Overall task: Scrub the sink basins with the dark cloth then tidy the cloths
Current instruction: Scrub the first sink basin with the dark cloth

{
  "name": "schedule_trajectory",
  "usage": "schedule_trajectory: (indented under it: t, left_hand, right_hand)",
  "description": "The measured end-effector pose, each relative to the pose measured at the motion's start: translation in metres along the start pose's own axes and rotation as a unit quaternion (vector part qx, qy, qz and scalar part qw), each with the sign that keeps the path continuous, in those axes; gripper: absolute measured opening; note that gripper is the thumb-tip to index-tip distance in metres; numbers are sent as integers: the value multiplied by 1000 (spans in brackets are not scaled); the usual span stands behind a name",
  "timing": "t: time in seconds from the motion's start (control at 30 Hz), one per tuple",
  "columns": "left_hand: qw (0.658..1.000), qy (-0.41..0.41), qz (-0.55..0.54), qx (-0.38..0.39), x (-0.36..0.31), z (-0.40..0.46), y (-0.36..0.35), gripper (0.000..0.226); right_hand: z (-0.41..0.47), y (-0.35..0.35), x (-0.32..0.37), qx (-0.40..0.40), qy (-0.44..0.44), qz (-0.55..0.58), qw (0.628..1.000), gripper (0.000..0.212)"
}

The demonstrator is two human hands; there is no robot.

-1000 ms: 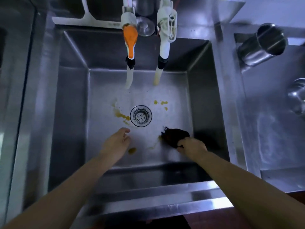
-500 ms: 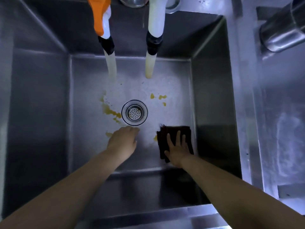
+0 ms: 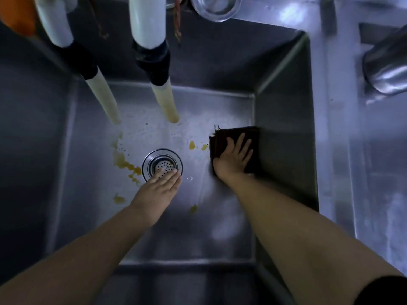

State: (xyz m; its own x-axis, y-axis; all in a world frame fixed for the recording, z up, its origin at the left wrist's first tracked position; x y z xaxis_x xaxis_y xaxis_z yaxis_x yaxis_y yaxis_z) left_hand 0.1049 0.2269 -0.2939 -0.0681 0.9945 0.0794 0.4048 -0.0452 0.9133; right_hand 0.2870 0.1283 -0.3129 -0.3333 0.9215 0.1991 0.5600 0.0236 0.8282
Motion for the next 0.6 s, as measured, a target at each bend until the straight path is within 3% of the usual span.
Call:
schedule_trajectory:
  t: [0.17,0.3,0.47,0.6]
  left_hand:
    - [999,-1,30,13,0,0,-4,64]
    - [1000,-13,-14,18,2,0,-10,58]
    - [996,13,-69,53,9,-3,-11,102]
    - [996,27,-56,61,14,-6,-9,104]
  right_hand:
    - [55,24,13,-13,37,-43,998,85]
    - [94,43,25,-9,73,-75,994,80]
    - [71,26,31,1,132,-117,984,78]
    - [16,-7,36,38,218,-150,964,82]
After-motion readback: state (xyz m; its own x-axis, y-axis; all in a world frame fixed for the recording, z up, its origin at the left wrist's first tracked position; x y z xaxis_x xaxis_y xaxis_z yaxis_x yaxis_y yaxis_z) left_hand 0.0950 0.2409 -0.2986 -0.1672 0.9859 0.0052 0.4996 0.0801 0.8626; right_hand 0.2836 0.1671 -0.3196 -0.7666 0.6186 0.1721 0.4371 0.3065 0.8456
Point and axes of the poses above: each hand's wrist, its own z-axis towards the middle knuckle, its own y-axis out of the back of the hand, x = y × z, the point moved 5 cm from there along z, towards the middle knuckle, and after that the axes turned 8 degrees about y, right-handed, at the moved point
